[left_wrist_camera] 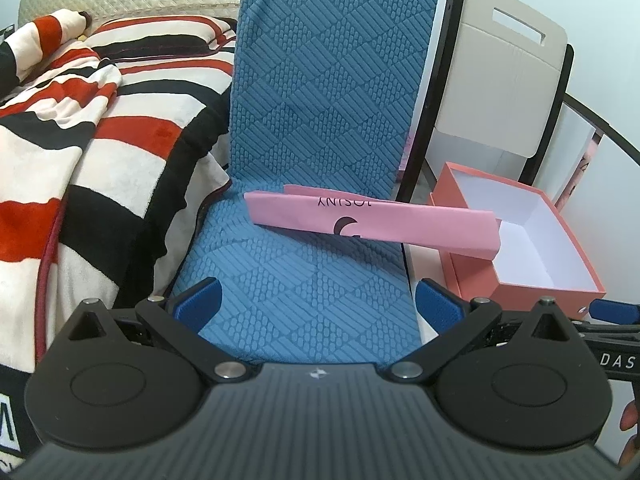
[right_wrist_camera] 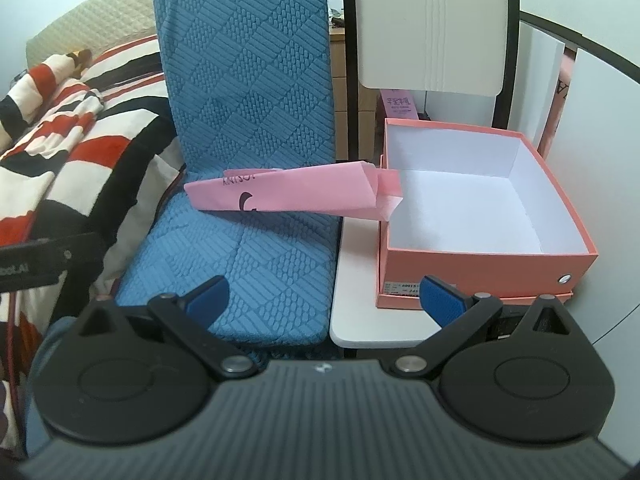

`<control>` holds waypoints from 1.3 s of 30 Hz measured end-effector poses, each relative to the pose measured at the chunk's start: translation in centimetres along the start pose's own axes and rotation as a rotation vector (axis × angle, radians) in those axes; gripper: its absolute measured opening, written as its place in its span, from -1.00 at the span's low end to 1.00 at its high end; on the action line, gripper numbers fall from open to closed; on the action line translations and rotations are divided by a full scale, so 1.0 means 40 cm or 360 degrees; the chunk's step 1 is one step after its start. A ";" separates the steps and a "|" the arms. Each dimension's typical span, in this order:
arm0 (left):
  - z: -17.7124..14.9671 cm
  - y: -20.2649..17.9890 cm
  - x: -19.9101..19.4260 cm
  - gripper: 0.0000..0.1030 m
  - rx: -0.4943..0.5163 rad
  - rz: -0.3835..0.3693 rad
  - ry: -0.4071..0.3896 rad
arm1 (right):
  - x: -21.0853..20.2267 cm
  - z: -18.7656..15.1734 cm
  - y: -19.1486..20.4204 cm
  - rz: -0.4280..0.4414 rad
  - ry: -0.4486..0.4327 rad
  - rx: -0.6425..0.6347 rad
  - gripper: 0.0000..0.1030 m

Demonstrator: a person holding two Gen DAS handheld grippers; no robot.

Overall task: Organize objects
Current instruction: 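Move the right gripper toward the folded pink paper bag on the seat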

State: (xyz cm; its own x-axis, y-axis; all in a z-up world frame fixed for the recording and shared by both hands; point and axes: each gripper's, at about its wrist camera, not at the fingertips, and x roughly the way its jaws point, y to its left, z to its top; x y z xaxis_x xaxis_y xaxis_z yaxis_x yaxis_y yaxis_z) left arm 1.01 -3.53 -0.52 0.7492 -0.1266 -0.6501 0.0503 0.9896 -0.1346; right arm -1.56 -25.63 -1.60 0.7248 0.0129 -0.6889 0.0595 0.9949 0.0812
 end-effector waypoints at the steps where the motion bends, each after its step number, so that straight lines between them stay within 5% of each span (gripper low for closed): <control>1: -0.001 -0.002 0.000 1.00 0.0000 0.0001 0.0001 | 0.001 -0.001 -0.002 0.0005 0.0002 0.0003 1.00; 16: -0.007 -0.037 0.046 1.00 -0.0008 -0.0019 0.0081 | 0.041 0.011 -0.046 0.0047 0.0018 -0.0006 1.00; 39: 0.036 -0.220 0.302 1.00 0.0037 -0.0087 0.0236 | 0.197 0.093 -0.263 0.0173 -0.0034 0.0144 1.00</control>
State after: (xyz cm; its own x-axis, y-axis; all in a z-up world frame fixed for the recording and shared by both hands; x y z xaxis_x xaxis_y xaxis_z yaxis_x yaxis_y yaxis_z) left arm 10.55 -13.69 -6.11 0.6395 -0.1873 -0.7456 0.1052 0.9821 -0.1564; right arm 6.08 -36.35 -5.19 0.7449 0.1168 -0.6569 0.0408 0.9748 0.2195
